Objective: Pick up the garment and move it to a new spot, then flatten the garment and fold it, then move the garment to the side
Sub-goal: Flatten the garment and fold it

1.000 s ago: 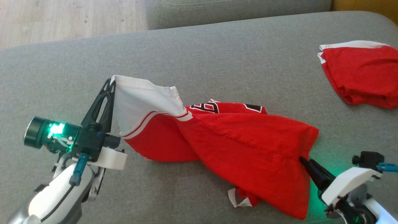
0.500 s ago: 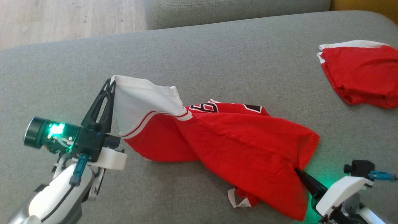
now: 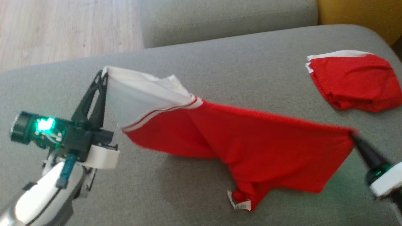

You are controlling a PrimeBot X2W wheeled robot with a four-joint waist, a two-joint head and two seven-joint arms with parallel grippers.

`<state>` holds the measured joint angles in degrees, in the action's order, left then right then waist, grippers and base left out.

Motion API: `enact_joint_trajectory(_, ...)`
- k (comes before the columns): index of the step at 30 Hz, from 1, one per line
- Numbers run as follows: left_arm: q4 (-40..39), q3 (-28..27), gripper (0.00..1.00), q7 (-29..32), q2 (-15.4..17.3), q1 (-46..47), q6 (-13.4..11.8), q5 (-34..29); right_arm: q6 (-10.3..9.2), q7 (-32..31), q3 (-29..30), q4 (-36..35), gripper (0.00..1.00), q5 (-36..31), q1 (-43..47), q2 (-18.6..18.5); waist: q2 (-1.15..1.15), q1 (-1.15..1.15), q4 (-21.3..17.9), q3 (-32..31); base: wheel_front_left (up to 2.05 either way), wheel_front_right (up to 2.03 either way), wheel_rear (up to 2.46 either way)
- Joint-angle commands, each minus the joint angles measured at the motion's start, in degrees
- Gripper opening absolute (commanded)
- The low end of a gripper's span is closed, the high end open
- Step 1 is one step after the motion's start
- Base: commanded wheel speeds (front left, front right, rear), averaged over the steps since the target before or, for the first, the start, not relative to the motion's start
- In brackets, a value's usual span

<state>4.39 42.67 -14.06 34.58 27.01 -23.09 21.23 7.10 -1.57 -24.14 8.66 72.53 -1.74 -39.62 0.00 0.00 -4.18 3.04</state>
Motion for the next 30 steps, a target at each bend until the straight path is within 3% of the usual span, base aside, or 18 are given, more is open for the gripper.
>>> enact_joint_trajectory(1, -2.14, -3.64, 0.0, -0.47, 2.97, 5.02, 0.07, 0.24, 0.39, 0.04, 1.17, -2.42, 0.0, -0.22, -1.17, -3.4, 0.0, 0.0, -0.72, -1.1, 0.0, 0.0, 0.0)
enact_joint_trajectory(9, -10.8, -5.69, 0.0, 1.91, 9.56, 13.21, 2.77, -3.59, 0.39, -4.39, 12.69, -11.64, 0.0, -1.8, -5.19, -13.08, 0.0, 0.0, -1.48, -3.86, 0.0, 0.0, 0.0)
enact_joint_trajectory(16, -15.62, -6.12, 0.0, 7.44, 13.49, 25.46, 8.31, -8.23, 0.39, -9.6, 20.94, -16.32, 0.0, -7.61, -12.85, -16.26, 0.0, 0.0, -1.0, -3.09, 0.0, 0.0, 0.0)
enact_joint_trajectory(22, -10.56, -5.46, 0.0, 9.9, 12.41, 37.53, 15.04, -10.24, 0.39, -15.51, 19.42, -13.84, 0.0, -13.52, -26.8, -14.7, 0.0, 0.0, -0.09, 2.36, 0.0, 0.0, 0.0)
enact_joint_trajectory(27, -0.16, -3.29, 0.0, 8.62, 8.65, 48.62, 20.58, -13.3, 0.39, -17.57, 13.95, -7.77, 0.0, -19.41, -41.04, -9.86, 0.0, 0.0, 0.89, 10.02, 0.0, 0.0, 0.0)
enact_joint_trajectory(30, 7.2, -1.19, 0.0, 4.86, 5.46, 56.9, 22.81, -17.79, 0.39, -16.39, 10.06, -2.43, 0.0, -23.3, -50.5, -6.7, 0.0, 0.0, 1.78, 15.29, 0.0, 0.0, 0.0)
